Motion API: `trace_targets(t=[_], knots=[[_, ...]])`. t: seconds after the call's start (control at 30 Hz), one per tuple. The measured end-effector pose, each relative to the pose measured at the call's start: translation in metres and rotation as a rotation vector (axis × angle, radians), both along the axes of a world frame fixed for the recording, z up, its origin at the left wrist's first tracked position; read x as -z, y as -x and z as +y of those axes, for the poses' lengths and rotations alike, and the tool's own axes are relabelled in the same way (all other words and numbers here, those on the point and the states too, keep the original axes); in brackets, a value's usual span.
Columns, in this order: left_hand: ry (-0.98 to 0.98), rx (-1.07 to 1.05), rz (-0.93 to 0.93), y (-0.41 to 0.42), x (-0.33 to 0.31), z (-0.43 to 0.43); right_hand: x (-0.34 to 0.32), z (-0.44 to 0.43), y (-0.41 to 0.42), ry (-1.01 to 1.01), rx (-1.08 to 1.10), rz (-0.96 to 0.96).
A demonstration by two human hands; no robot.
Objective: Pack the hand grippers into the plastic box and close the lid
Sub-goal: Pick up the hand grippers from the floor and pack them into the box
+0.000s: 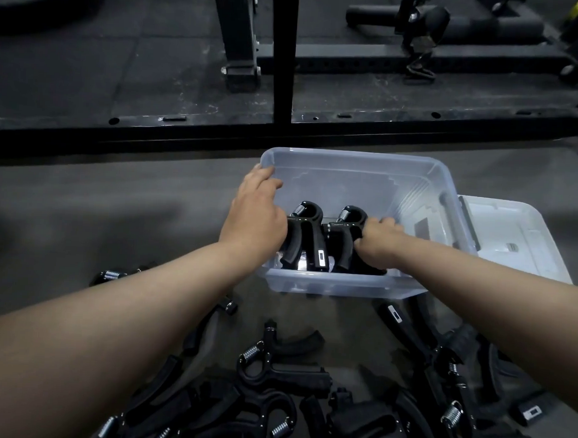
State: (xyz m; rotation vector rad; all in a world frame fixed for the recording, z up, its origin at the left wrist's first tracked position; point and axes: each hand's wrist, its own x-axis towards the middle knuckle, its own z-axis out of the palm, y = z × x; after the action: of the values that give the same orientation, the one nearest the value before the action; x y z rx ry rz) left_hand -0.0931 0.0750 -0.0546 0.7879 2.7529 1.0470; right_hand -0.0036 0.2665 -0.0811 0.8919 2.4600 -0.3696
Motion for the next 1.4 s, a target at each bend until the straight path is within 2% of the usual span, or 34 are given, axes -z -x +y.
trace_targets(t=[0.17, 0.3, 0.4, 0.57, 0.67, 0.77, 0.9, 1.03, 1.17, 1.23, 1.33, 1.4], knots=[[-0.093, -0.046, -0.061, 0.003, 0.001, -0.008, -0.023, -0.044, 0.014, 0.172, -0.097, 0.301], [-0.099, 0.013, -0.128, 0.005, 0.004, -0.021, -0.032, -0.090, 0.031, 0.354, -0.197, 0.513], [-0.077, 0.008, -0.163, 0.006, 0.005, -0.034, -0.037, -0.111, 0.045, 0.360, -0.269, 0.663], [0.115, -0.117, -0.160, 0.020, 0.031, -0.085, -0.031, -0.140, 0.053, 0.341, -0.287, 0.593], [0.289, -0.139, -0.239, 0.021, 0.050, -0.111, -0.028, -0.145, 0.052, 0.308, -0.296, 0.596], [0.593, -0.033, -0.305, 0.019, 0.062, -0.125, -0.028, -0.141, 0.051, 0.320, -0.298, 0.600], [0.805, 0.180, -0.304, 0.009, 0.065, -0.134, -0.028, -0.141, 0.050, 0.325, -0.303, 0.603], [1.002, 0.148, -0.259, -0.006, 0.070, -0.142, -0.029, -0.141, 0.049, 0.326, -0.296, 0.612], [1.050, 0.217, -0.083, -0.010, 0.086, -0.149, -0.029, -0.141, 0.049, 0.338, -0.292, 0.621], [1.019, 0.209, -0.053, -0.014, 0.089, -0.148, -0.029, -0.141, 0.049, 0.349, -0.286, 0.618], [0.927, 0.160, -0.105, -0.011, 0.082, -0.141, -0.029, -0.141, 0.048, 0.353, -0.284, 0.616], [0.836, 0.115, -0.244, 0.002, 0.076, -0.136, -0.029, -0.141, 0.047, 0.353, -0.286, 0.609]])
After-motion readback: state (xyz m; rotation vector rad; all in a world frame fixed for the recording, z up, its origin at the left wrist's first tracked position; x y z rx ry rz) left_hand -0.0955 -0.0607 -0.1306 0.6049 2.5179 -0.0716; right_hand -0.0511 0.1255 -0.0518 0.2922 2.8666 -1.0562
